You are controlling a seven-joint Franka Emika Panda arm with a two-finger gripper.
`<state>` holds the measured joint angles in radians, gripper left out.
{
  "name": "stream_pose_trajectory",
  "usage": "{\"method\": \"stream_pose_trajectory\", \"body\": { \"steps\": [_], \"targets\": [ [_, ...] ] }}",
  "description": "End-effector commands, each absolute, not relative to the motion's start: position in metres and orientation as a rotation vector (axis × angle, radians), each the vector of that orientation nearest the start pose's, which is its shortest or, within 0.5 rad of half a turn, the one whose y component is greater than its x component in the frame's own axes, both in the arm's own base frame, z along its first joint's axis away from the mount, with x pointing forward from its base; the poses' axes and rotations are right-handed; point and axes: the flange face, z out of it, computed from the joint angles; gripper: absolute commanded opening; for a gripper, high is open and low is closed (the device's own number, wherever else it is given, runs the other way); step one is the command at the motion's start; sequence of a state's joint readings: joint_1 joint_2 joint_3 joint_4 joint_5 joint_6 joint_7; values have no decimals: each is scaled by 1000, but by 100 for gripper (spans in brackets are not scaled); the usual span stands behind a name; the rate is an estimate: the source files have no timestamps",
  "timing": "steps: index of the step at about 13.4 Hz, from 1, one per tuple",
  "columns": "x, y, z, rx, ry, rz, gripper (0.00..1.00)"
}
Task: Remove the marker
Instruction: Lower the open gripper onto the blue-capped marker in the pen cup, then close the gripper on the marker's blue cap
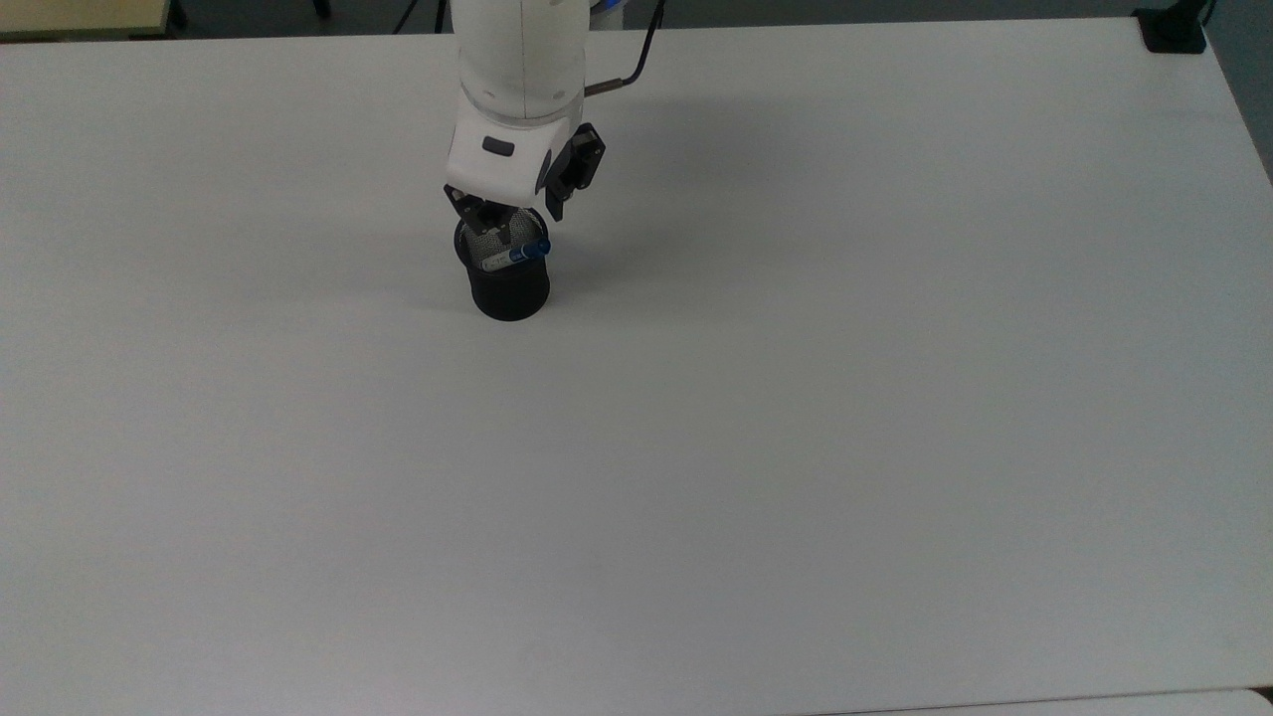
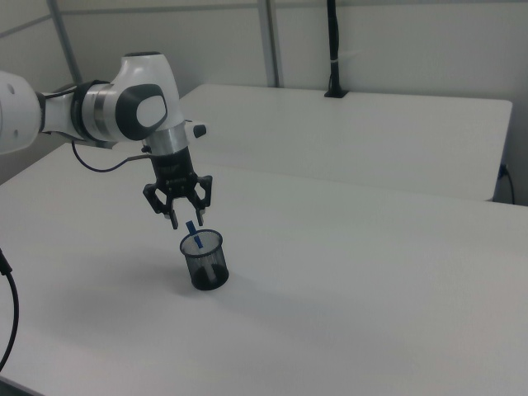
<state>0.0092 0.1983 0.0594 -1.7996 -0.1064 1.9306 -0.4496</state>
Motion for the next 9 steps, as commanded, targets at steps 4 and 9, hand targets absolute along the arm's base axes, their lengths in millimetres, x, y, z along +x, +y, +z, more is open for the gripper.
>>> {"method": "stream_pose_trajectory", "body": {
  "steps": [4,9],
  "targets": [
    [614,42,410,-3086,-934,92,41],
    [614,42,412,-3087,-934,87,14]
  ]
}}
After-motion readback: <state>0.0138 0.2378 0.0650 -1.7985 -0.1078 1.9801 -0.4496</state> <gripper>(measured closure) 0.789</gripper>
